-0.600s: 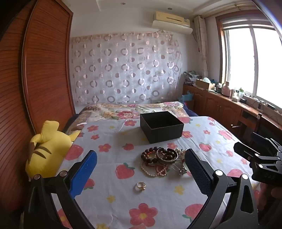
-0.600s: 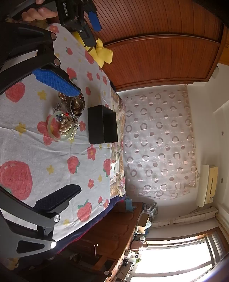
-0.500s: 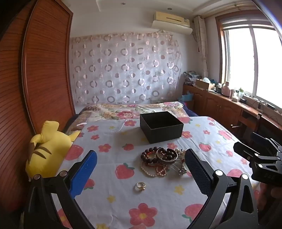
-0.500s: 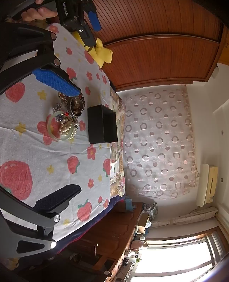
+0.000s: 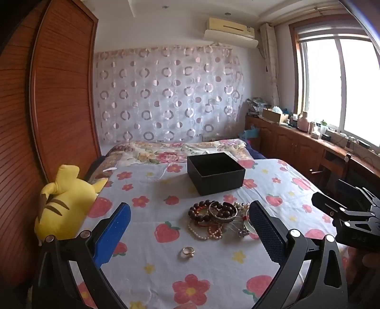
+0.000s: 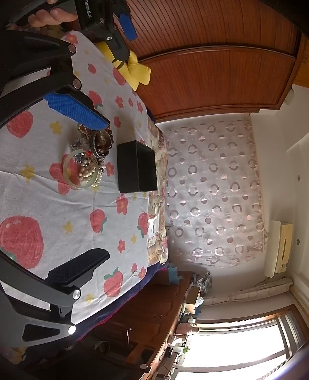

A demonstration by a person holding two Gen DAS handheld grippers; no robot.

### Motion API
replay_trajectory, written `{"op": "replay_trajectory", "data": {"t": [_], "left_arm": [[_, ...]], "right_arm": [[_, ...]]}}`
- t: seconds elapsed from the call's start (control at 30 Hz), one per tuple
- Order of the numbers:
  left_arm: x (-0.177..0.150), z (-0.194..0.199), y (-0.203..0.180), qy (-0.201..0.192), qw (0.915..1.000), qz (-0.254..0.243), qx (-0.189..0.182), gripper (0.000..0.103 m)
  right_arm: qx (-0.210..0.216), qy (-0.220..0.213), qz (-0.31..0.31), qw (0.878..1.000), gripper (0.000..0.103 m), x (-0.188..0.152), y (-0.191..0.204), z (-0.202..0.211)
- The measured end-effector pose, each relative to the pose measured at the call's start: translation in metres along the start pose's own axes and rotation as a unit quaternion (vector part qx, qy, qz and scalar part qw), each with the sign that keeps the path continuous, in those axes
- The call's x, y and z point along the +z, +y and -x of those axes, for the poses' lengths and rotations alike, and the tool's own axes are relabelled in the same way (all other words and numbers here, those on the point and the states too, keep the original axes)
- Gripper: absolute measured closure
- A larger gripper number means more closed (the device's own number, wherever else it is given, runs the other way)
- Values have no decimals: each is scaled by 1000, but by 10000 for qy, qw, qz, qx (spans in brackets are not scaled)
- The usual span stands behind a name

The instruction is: Organize jewelry

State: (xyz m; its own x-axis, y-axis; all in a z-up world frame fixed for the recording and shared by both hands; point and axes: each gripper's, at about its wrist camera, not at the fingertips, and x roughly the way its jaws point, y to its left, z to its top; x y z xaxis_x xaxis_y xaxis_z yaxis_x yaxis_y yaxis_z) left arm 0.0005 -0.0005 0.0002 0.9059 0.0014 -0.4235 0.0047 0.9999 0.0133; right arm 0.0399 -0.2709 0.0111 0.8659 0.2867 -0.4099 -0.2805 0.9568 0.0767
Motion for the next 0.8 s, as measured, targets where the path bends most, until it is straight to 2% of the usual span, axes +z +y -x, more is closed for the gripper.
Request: {"op": "replay_trajectory", "data": {"t": [0.3,0.8], "left_arm": [[11,12,-7,-30,10000,3,-6,7],[10,13,-7,-66,10000,5,-5,7]], "right_arm": [[-4,-19,-5,10000,2,1,-1,2],[0,-33,-22,10000,2,0,-1,2]]}}
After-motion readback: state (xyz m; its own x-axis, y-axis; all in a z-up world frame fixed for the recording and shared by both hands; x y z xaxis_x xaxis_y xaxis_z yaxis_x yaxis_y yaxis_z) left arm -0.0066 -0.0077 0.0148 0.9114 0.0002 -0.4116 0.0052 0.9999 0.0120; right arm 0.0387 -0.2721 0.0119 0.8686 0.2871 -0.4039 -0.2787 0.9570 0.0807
